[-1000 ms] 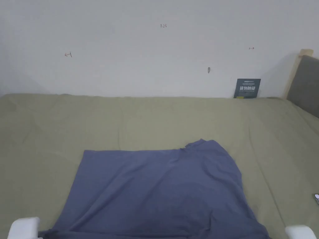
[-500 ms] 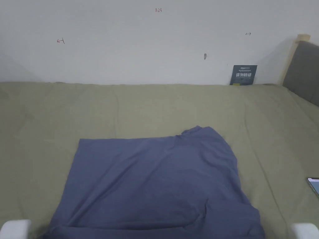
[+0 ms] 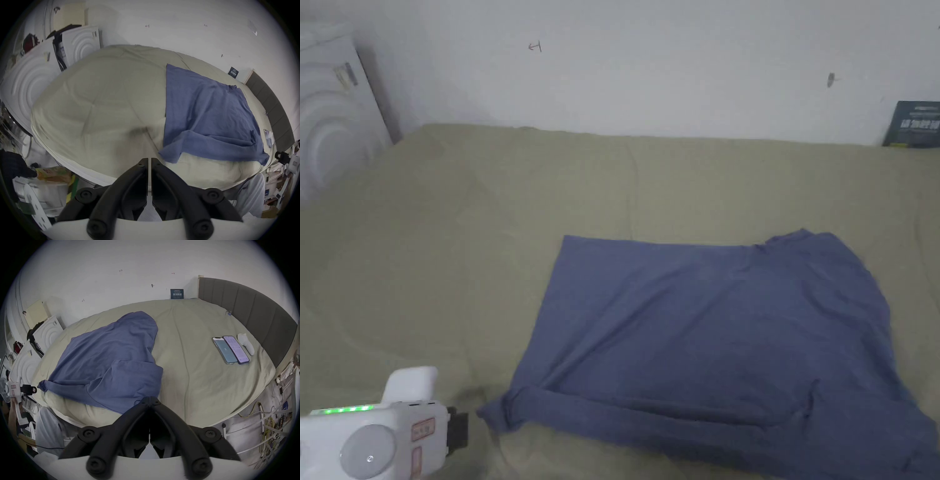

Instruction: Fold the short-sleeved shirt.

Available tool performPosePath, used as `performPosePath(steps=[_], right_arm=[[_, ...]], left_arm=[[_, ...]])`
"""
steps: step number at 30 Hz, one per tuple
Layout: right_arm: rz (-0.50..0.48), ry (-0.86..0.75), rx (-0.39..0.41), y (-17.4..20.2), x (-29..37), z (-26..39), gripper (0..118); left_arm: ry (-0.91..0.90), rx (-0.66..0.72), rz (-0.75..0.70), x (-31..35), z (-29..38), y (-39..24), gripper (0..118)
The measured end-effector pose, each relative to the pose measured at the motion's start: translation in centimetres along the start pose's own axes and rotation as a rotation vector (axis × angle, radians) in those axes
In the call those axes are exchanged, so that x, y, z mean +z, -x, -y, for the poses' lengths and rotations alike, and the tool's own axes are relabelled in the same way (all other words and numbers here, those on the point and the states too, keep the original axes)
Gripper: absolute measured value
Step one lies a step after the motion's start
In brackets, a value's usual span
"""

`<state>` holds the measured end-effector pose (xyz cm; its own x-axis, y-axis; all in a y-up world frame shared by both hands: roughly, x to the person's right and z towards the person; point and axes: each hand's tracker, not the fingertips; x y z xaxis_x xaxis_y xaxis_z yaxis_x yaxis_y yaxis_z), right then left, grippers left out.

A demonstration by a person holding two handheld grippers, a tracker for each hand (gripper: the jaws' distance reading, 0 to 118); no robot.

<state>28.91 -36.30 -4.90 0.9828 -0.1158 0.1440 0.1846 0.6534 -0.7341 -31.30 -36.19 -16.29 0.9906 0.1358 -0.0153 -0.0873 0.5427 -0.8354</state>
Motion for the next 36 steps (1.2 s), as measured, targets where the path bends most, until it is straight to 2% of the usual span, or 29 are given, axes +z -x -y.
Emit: performPosePath(steps=[1,2,3,4,5,6,10,11,13,14,15,16,18,20,21,22,23,24,25,26,27,29,34,35,36], right_arm=[[0.002,0.013,0.008,0.3,-0.1,-0.2,0],[0.006,0.019,0.013,0.5,-0.3,0.0,0],[0.006,0.022,0.018,0.5,-0.4,0.1,0],[0.007,0.028,0.018,0.6,-0.5,0.3,0],[0.007,0.034,0.015,0.5,-0.7,-0.1,0],[0.003,0.041,0.018,0.6,-0.8,0.0,0],[0.006,0.058,0.027,0.5,-1.6,-0.2,0],[0.007,0.062,0.023,0.4,-1.7,-0.1,0],[0.000,0.077,0.022,0.2,-2.2,-0.1,0],[0.001,0.081,0.024,0.2,-2.3,0.1,0],[0.004,0.090,0.026,0.1,-2.6,0.2,0],[0.002,0.105,0.028,-0.1,-2.8,0.3,0],[-0.003,0.116,0.026,-0.4,-3.2,0.1,0],[0.003,0.129,0.052,-0.5,-3.4,0.0,1],[0.004,0.129,0.065,-1.1,-3.9,0.1,1],[-0.003,0.126,0.069,-1.4,-3.8,0.1,8],[-0.007,0.124,0.071,-1.5,-3.7,0.0,43],[-0.014,0.122,0.069,-1.7,-3.7,0.0,83],[-0.019,0.137,0.075,-1.7,-3.9,0.0,115],[-0.014,0.152,0.085,-1.7,-4.1,0.1,116],[0.022,0.098,0.106,-1.8,-3.9,0.1,116],[0.003,0.153,0.130,-1.2,-4.1,0.3,117],[-0.025,0.215,0.103,-0.9,-6.3,0.3,114],[-0.029,0.237,0.112,-0.6,-7.0,0.2,104],[-0.026,0.244,0.129,-0.2,-7.5,0.2,86]], left_arm=[[-0.008,-0.010,0.012,-0.1,0.2,0.2,7],[-0.018,-0.025,0.037,-0.1,0.3,0.2,44],[-0.059,-0.050,0.030,-0.5,0.4,0.1,92],[-0.072,-0.071,0.029,-0.8,0.4,0.1,118],[-0.053,-0.086,0.049,-1.3,0.4,0.1,115],[-0.046,-0.091,0.142,-1.0,-0.1,-0.4,117],[-0.039,-0.104,0.021,-3.0,-2.9,-2.1,117],[-0.025,-0.110,0.019,-6.8,-1.4,0.2,117],[-0.023,-0.109,0.023,-8.5,-1.5,0.8,116],[-0.021,-0.107,0.031,-8.9,-1.6,1.0,111],[-0.020,-0.114,0.022,-7.2,-1.5,-1.1,102],[-0.016,-0.115,0.017,-7.4,-1.5,-1.3,87],[-0.002,-0.124,-0.017,-7.8,-1.4,-1.6,53],[-0.032,-0.136,-0.045,-4.9,-1.5,-4.5,18],[-0.033,-0.133,-0.038,-4.3,-1.3,-5.1,17],[-0.024,-0.137,-0.043,-3.8,-1.2,-6.0,14],[0.015,-0.097,0.011,-5.1,-2.0,-3.8,12],[0.018,-0.100,0.010,-5.0,-2.2,-3.7,12],[0.025,-0.096,0.009,-4.9,-2.3,-3.5,12],[0.031,-0.078,0.018,-4.8,-2.5,-3.3,12],[0.027,-0.078,0.011,-5.1,-2.0,-4.0,12],[0.027,-0.074,0.007,-4.8,-2.2,-4.0,12],[0.027,-0.078,-0.012,-4.8,-2.5,-3.9,12],[0.028,-0.077,-0.008,-5.0,-2.5,-3.7,12],[0.029,-0.073,-0.012,-5.0,-2.6,-3.6,12]])
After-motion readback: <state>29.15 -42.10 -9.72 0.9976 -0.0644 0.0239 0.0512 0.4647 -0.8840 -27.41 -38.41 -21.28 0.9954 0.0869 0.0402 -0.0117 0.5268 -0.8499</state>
